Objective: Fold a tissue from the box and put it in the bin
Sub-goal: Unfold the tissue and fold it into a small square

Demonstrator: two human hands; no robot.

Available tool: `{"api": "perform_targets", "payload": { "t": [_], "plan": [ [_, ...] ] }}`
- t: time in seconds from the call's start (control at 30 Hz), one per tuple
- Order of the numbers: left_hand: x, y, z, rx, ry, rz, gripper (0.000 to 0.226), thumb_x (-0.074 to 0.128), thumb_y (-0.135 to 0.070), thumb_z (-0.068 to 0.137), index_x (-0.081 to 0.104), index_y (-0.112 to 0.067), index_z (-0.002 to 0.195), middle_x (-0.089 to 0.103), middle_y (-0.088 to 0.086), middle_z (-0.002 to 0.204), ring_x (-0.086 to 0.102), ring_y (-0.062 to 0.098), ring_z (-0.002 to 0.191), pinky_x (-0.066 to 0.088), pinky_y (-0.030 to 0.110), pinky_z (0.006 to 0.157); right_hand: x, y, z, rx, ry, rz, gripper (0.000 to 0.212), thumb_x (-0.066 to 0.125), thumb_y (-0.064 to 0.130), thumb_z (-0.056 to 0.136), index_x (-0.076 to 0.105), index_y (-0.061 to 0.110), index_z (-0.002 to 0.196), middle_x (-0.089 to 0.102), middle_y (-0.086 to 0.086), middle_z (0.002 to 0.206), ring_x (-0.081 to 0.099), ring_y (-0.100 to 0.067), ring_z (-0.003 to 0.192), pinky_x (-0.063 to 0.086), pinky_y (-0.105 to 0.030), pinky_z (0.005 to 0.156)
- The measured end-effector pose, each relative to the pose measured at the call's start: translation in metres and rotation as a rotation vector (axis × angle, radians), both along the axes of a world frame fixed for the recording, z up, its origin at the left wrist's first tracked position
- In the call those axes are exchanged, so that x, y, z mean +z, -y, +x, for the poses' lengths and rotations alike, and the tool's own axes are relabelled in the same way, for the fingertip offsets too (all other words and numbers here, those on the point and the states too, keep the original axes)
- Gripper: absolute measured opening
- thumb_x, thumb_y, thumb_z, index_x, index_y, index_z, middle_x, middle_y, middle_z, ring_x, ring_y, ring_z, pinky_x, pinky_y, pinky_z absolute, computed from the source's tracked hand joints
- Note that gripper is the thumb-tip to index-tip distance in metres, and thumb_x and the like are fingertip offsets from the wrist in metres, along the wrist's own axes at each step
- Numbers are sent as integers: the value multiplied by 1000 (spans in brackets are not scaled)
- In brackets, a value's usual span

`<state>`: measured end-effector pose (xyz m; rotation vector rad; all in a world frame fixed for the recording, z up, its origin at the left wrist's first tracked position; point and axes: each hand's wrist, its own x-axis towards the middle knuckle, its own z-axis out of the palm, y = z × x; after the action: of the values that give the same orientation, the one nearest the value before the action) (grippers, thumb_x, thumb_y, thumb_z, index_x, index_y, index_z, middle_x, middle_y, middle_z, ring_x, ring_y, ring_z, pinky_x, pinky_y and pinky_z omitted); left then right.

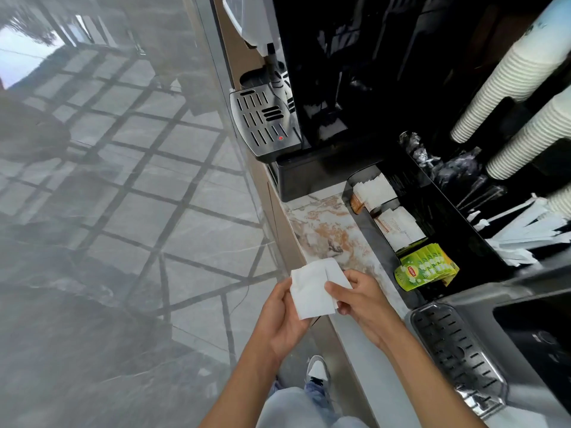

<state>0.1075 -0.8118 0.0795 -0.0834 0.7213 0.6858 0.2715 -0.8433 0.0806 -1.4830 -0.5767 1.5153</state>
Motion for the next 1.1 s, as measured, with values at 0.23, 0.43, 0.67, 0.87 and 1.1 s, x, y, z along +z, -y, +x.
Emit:
{"api": "perform_targets", "payload": {
  "t": [0.23,0.43,0.67,0.87,1.1],
  "plan": [
    [15,4,17,-129,-119,52,48,36,-26,104,50,4,139,59,29,136,66,38,110,60,46,85,6,21,11,-48,-21,43,14,67,4,87,72,7,100,72,-6,79,50,-20,65,34,-23,45],
    [35,12,27,-299,-108,182,44,33,-21,105,53,6,133,61,29,133,64,40,116,58,47,89,13,45,20,-217,-43,36,13,68,7,87,72,5,100,71,-14,85,53,-26,72,33,-24,46],
    [42,17,37,-581,-367,442,27,43,-4,103,63,7,116,74,24,111,72,35,104,61,40,84,29,83,20,-376,-8,49,13,68,7,88,72,5,100,68,-9,79,51,-19,65,33,-24,47],
    [52,32,51,-739,-457,618,25,50,-8,101,72,5,101,77,22,99,76,29,90,61,36,76,48,125,12,-544,47,82,19,65,7,89,71,7,107,62,-11,75,49,-17,58,33,-25,48],
    [65,66,75,-982,-340,798,21,59,-9,97,76,1,90,70,13,70,58,19,56,55,24,59,71,195,2,-795,82,146,18,62,4,89,72,11,102,55,-13,74,42,-19,54,28,-26,46]
  ]
}}
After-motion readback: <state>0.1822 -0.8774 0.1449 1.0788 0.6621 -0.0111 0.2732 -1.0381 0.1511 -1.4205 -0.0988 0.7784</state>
